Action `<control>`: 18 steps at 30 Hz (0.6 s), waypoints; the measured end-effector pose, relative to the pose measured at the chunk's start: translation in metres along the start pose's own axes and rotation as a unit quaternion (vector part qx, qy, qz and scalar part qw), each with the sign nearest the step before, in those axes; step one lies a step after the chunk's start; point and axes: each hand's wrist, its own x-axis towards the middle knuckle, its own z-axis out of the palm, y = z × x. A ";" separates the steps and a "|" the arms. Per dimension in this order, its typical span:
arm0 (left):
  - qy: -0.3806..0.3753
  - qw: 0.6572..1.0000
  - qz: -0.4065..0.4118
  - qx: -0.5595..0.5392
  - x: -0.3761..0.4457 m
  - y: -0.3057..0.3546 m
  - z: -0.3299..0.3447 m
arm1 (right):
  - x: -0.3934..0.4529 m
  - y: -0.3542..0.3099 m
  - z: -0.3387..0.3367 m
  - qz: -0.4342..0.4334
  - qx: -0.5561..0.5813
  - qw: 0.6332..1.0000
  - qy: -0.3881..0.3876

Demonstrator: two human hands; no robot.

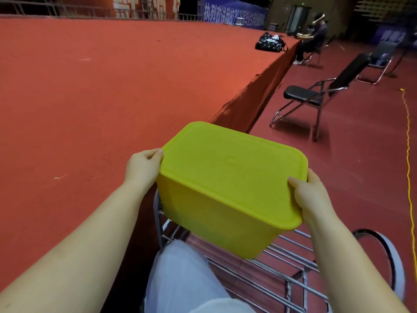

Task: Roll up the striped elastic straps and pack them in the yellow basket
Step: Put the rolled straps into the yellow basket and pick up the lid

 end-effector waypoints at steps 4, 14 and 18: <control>0.018 0.999 -0.023 -0.041 0.003 -0.001 -0.001 | 0.001 0.003 0.005 0.008 -0.024 1.000 -0.002; -0.010 0.999 -0.014 -0.030 0.006 -0.009 0.006 | 0.005 0.013 0.005 0.024 -0.015 1.000 0.006; -0.026 0.999 -0.006 -0.021 0.004 -0.011 0.009 | 0.004 0.017 0.005 0.011 -0.034 0.999 -0.002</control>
